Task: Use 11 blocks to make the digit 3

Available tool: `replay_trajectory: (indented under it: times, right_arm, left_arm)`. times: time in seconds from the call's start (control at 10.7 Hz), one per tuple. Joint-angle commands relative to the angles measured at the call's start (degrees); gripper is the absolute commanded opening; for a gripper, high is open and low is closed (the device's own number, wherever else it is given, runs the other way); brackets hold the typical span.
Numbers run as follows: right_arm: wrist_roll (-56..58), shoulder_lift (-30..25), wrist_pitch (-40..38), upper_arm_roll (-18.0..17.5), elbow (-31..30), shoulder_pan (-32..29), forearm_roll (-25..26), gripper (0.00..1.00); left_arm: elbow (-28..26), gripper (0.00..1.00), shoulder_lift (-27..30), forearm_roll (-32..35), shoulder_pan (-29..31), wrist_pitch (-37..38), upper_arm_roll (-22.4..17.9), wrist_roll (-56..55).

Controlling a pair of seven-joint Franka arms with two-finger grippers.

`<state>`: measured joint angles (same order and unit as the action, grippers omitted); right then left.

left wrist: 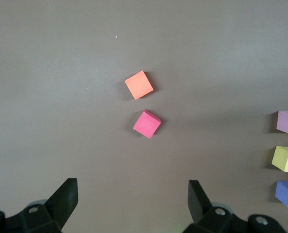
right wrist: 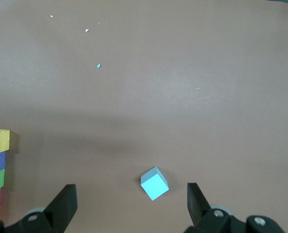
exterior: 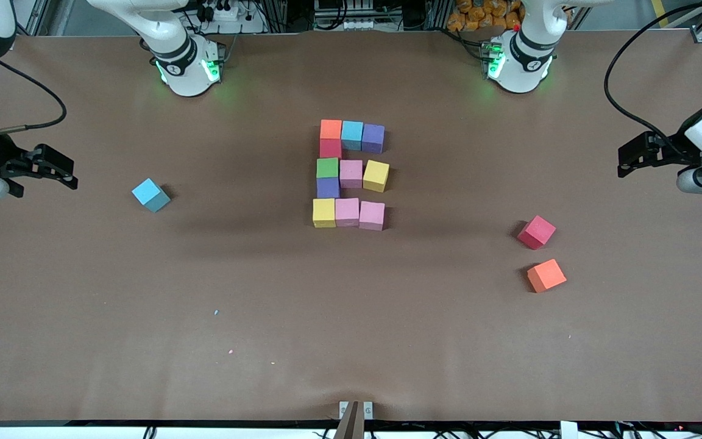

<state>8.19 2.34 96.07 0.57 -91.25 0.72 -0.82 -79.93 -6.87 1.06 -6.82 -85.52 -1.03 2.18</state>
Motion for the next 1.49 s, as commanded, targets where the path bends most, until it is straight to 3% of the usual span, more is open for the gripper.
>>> replay_trajectory:
  times: [0.0,0.28,0.47,1.4]
  right_arm:
    - [-0.4,-0.2,0.1,-0.2,0.2,-0.2,-0.5,1.0]
    - [-0.4,-0.2,-0.1,-0.1,0.1,-0.5,-0.5,1.0]
    - [-0.4,-0.2,-0.2,0.0,0.1,-0.5,-0.4,1.0]
    - [-0.3,-0.8,-0.7,0.0,0.0,-0.9,-0.3,1.0]
  left_arm:
    - [-3.5,1.0,3.7,-1.7,-1.0,-1.2,-1.7,-1.8]
    - [-4.1,1.0,5.3,-1.1,-0.9,-1.1,-3.2,-1.3]
    - [-8.3,1.0,8.1,-1.1,-0.9,-1.1,-3.3,-1.5]
    - [-9.7,1.0,10.0,-2.0,-0.7,-1.9,-3.3,-2.9]
